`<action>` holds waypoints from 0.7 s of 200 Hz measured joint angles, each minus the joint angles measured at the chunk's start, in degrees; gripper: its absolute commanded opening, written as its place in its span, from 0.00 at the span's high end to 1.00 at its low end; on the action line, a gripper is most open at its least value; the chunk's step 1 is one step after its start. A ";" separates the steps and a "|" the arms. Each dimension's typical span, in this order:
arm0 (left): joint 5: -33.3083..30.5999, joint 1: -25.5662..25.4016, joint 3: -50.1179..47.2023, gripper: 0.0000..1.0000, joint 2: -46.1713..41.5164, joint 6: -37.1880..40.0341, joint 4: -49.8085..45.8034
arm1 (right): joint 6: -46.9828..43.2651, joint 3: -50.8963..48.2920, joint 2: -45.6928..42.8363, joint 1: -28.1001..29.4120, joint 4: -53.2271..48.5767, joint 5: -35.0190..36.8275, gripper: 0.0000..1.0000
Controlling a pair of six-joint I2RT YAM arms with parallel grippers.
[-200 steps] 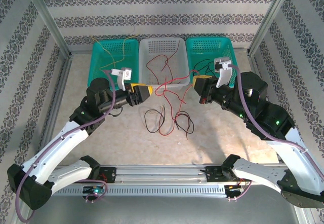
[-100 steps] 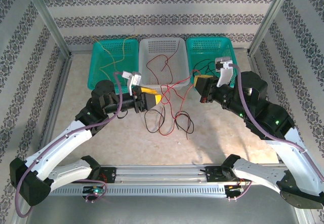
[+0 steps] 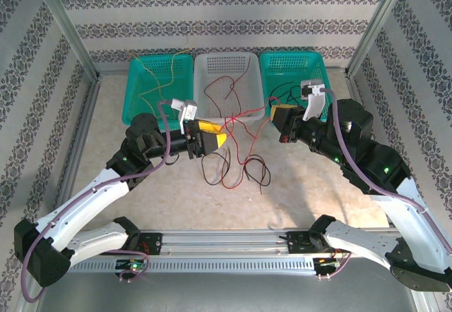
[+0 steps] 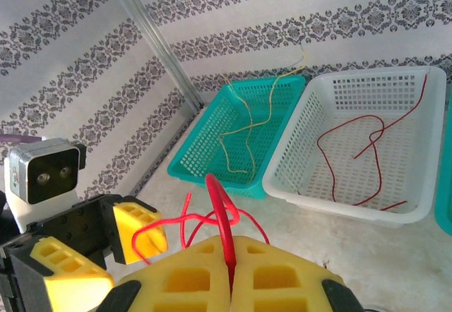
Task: Untangle the cables
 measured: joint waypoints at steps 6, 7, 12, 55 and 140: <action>-0.22 -0.15 0.02 0.50 0.02 0.37 -0.11 | 0.00 0.00 0.00 0.00 0.00 -0.02 1.00; -0.31 -0.20 0.02 0.50 0.02 0.37 -0.15 | 0.00 0.00 0.00 0.00 0.00 -0.02 1.00; -0.68 -0.39 0.02 0.51 0.04 0.66 -0.31 | 0.00 0.00 0.00 0.00 0.00 -0.13 1.00; -4.28 -0.83 0.22 0.74 0.04 2.95 -1.62 | 0.44 -0.68 0.00 0.00 0.02 -0.90 1.00; -5.64 -1.18 0.22 0.85 1.73 3.37 -1.14 | 1.36 -1.01 0.50 0.00 0.15 -1.92 1.00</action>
